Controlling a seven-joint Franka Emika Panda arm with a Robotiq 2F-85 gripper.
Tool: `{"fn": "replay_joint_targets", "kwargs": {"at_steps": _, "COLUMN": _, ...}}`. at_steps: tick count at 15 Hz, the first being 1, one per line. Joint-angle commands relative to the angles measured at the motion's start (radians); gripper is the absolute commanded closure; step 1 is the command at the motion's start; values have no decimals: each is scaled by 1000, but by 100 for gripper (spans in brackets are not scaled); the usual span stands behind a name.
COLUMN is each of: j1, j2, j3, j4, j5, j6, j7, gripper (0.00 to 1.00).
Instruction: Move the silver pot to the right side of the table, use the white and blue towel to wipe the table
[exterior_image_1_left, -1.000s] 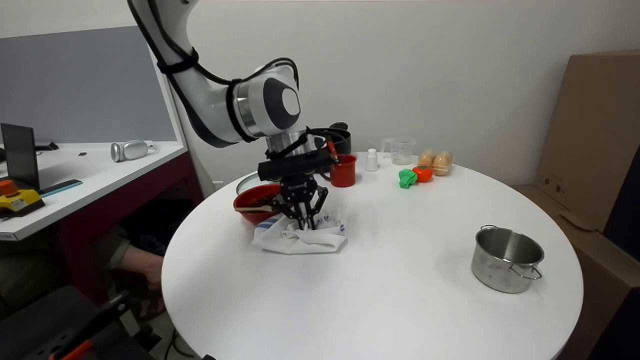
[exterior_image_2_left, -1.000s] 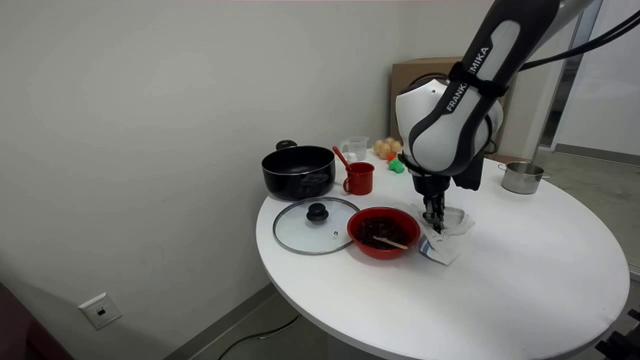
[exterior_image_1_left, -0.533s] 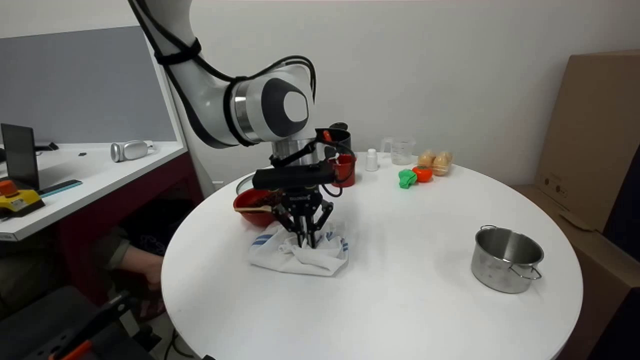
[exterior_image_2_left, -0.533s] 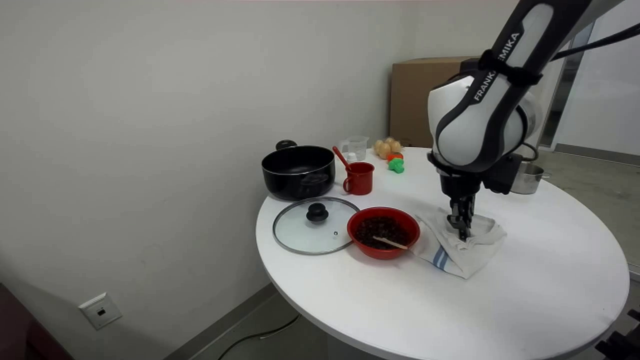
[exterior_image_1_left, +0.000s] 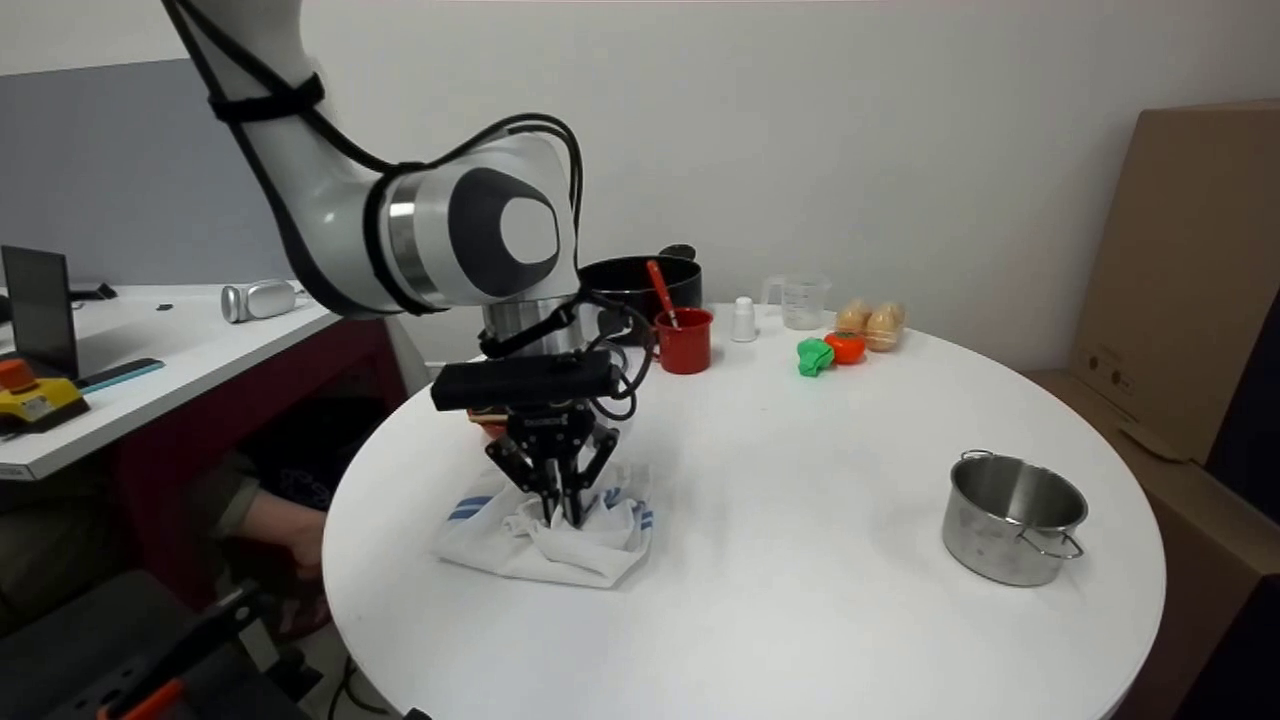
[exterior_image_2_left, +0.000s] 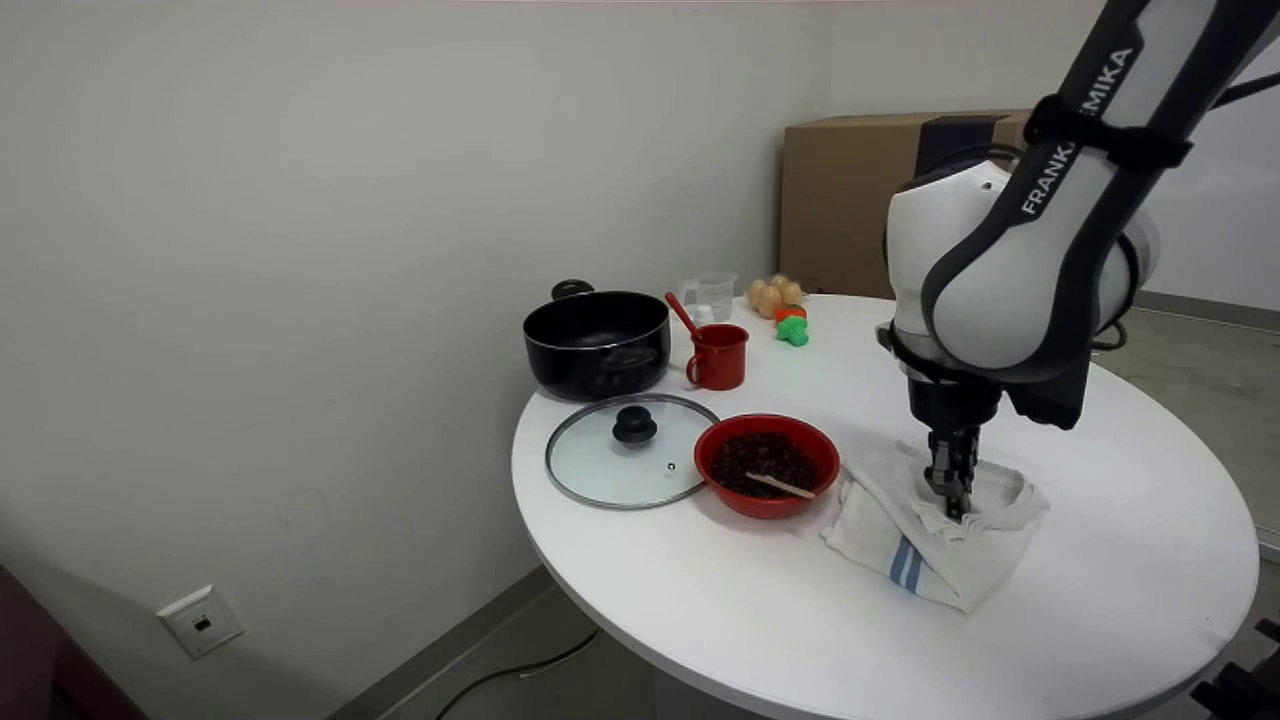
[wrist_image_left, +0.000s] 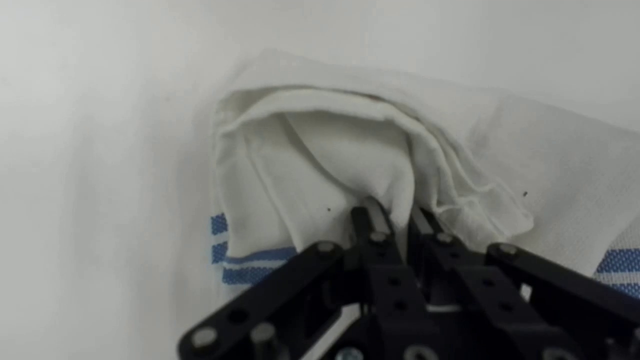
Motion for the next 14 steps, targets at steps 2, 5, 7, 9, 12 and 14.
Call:
{"fn": "replay_joint_targets", "kwargs": {"at_steps": 2, "j1": 110, "j2": -15, "j3": 5, "j4": -60, "j5": -65, "j6": 23, "j7": 102, "gripper": 97}}
{"fn": "replay_joint_targets", "kwargs": {"at_steps": 5, "j1": 167, "j2": -1, "j3": 20, "j4": -48, "j5": -90, "j6": 16, "j7": 139, "gripper": 97}}
{"fn": "replay_joint_targets", "kwargs": {"at_steps": 7, "j1": 195, "j2": 4, "j3": 36, "j4": -37, "j5": -92, "j6": 7, "j7": 148, "gripper": 97}}
{"fn": "replay_joint_targets", "kwargs": {"at_steps": 9, "j1": 213, "j2": 3, "j3": 46, "j4": -36, "j5": -92, "j6": 8, "j7": 151, "gripper": 97}}
{"fn": "replay_joint_targets", "kwargs": {"at_steps": 12, "j1": 213, "j2": -5, "j3": 53, "j4": -52, "j5": -86, "j6": 17, "j7": 136, "gripper": 97}}
{"fn": "replay_joint_targets", "kwargs": {"at_steps": 14, "j1": 210, "j2": -10, "j3": 53, "j4": -72, "j5": -86, "j6": 28, "j7": 134, "gripper": 97}}
